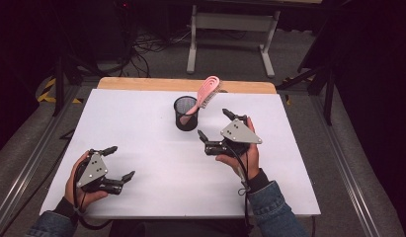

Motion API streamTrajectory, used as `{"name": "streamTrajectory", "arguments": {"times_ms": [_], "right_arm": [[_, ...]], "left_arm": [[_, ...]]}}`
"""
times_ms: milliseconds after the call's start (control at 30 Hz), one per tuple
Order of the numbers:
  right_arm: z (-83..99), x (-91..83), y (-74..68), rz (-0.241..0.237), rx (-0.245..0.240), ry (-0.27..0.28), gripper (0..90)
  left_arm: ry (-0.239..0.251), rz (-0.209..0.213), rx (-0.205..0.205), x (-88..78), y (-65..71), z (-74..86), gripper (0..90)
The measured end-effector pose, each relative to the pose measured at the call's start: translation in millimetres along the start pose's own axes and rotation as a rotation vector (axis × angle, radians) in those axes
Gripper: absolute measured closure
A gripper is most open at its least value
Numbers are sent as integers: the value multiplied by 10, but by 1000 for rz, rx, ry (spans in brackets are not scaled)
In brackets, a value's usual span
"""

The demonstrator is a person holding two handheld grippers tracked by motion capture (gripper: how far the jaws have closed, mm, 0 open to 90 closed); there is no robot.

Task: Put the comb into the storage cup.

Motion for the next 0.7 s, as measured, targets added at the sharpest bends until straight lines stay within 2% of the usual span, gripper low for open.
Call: {"name": "streamTrajectory", "arguments": {"times_ms": [700], "right_arm": [[58,-120,-26,-9,-27,-3,51]], "left_arm": [[-1,0,4,-2,6,-3,63]]}}
Point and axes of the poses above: each handheld gripper's, and its own axes: x roughly forward along the jaws, z roughly out of its underside, y roughly to its right, the point moved 1 cm from there along x, roughly forward along the jaws, and after that the axes turned 4 degrees about -y, right-handed, at the moved point
